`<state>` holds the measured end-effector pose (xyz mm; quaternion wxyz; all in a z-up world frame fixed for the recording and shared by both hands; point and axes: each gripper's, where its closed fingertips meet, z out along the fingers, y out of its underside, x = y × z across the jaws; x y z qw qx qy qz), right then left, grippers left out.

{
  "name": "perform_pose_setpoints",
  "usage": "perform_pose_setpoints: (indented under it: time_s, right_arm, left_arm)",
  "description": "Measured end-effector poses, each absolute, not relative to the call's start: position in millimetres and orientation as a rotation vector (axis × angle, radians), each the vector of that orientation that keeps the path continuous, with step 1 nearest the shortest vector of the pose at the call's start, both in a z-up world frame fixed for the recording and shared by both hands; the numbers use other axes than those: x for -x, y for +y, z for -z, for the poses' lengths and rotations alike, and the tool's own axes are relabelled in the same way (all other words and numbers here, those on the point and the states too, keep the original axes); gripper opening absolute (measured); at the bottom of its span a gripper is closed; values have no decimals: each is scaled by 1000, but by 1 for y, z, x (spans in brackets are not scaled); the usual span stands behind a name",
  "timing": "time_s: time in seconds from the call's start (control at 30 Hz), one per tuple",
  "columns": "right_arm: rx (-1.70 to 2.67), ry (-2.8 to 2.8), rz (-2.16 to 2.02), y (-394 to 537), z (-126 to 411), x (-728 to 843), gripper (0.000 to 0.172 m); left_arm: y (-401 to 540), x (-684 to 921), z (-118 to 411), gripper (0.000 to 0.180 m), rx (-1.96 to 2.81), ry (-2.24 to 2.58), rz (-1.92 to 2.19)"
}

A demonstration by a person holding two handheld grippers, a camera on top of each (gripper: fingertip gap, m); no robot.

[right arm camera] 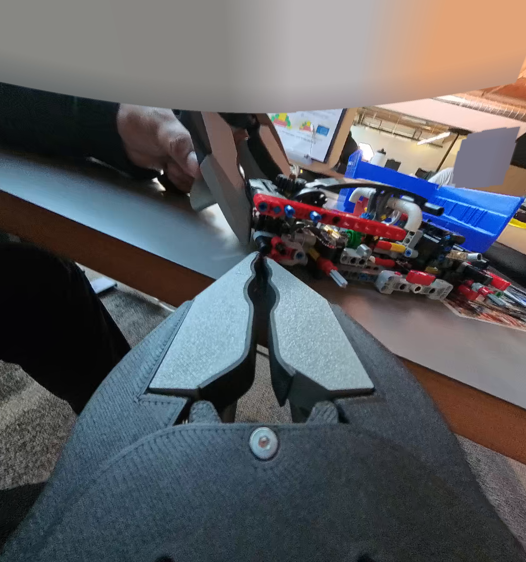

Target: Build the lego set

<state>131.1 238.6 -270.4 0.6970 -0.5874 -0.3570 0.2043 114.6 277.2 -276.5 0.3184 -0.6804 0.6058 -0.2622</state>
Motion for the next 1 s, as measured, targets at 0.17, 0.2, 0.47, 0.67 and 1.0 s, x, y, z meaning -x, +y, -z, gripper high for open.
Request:
perform_pose_setpoints:
  time_s: [0.17,0.2,0.47,0.67,1.0]
  right_arm:
    - [1311,-743,-532,232,268,-146,0]
    - [1302,-732,-525,231,266,-151,0]
    - [1308,-680,-533,225,270,-172,0]
    - [1320,-631,-493,224,272,-194,0]
    - [1735,-415,-293,224,425,-318,7]
  left_arm:
    - [274,-115,279,63,1758,1631,648]
    - [273,-115,280,62,1760,1640,645]
    - [273,-115,280,62,1775,1643,669]
    - [273,-115,280,63,1778,1642,671]
    - [268,-112,277,75,1756,1640,685]
